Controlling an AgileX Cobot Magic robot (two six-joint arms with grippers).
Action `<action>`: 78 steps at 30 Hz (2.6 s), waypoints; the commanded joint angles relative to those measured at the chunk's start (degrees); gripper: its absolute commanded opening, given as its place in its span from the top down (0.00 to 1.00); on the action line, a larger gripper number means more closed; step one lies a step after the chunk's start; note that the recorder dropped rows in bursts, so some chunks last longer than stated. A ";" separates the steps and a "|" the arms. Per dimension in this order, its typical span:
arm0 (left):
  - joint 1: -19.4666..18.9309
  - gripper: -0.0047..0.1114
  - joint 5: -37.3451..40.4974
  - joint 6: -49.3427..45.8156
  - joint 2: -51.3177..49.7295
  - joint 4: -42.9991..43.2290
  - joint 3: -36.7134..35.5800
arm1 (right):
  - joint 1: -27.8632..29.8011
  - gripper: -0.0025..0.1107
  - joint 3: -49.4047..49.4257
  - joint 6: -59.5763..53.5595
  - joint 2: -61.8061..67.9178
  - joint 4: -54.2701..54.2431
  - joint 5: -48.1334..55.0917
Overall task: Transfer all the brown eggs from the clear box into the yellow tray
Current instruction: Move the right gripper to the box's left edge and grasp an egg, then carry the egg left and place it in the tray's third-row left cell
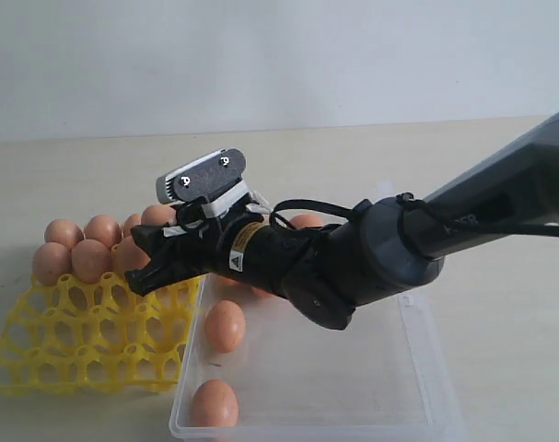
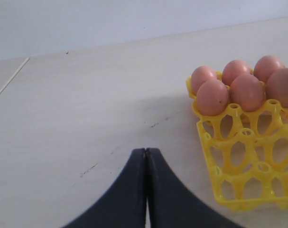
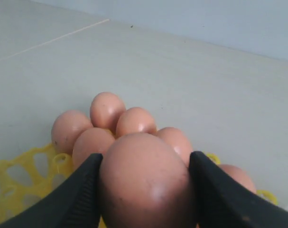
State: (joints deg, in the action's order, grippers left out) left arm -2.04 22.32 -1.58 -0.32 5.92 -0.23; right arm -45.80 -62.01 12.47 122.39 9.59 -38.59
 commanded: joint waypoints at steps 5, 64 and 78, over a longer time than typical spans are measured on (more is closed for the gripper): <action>0.43 0.96 -0.52 0.27 0.32 -0.14 0.23 | 0.89 0.72 -5.15 3.62 2.42 1.73 7.45; 0.43 0.96 -0.52 0.27 0.32 -0.14 0.23 | -0.80 0.51 2.06 -6.88 -13.73 -27.27 49.99; 0.43 0.96 -0.52 0.27 0.32 -0.14 0.23 | -0.80 0.54 0.92 -7.67 -7.80 -27.27 48.56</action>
State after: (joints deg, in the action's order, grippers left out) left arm -2.04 22.32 -1.58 -0.32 5.92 -0.23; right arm -46.59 -60.73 5.78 113.69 -17.81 11.36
